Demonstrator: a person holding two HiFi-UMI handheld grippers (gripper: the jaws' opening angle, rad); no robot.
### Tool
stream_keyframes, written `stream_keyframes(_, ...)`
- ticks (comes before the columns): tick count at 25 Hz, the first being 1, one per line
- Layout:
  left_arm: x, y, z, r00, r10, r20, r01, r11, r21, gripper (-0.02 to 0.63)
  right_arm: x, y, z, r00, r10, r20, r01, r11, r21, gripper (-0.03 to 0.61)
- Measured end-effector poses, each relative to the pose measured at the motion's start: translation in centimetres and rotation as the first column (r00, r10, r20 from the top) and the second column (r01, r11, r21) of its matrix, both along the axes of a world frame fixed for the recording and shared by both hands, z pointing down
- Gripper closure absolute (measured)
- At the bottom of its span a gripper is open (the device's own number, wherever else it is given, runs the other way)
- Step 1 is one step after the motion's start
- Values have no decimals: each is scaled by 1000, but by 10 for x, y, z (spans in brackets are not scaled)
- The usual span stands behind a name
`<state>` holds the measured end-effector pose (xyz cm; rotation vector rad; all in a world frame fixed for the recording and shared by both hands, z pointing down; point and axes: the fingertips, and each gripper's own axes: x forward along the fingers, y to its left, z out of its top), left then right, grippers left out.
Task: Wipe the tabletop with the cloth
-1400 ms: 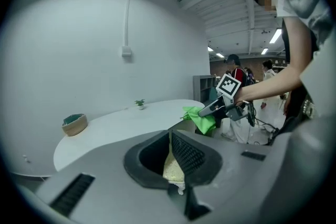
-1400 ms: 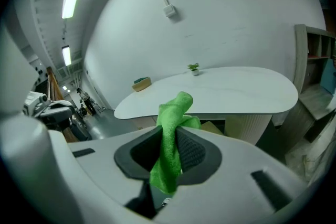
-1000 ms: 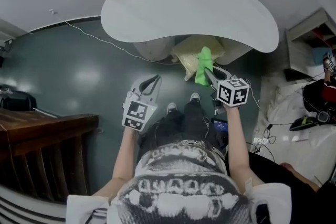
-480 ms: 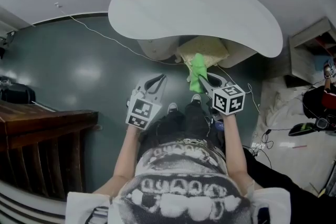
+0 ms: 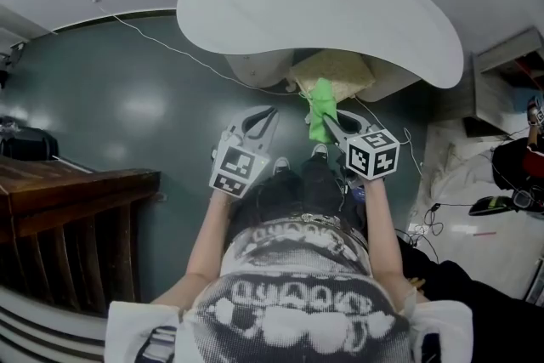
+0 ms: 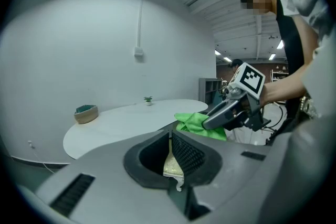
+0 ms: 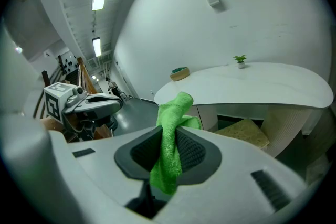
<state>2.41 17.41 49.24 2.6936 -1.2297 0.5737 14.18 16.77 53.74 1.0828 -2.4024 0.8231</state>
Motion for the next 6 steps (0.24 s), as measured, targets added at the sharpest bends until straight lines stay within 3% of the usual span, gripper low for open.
stream_keyframes(6,4,-4,-3,1000,3,5,-3,1000,1,600,-1,-3,-3,1000,-13,1,13,1000,3,506)
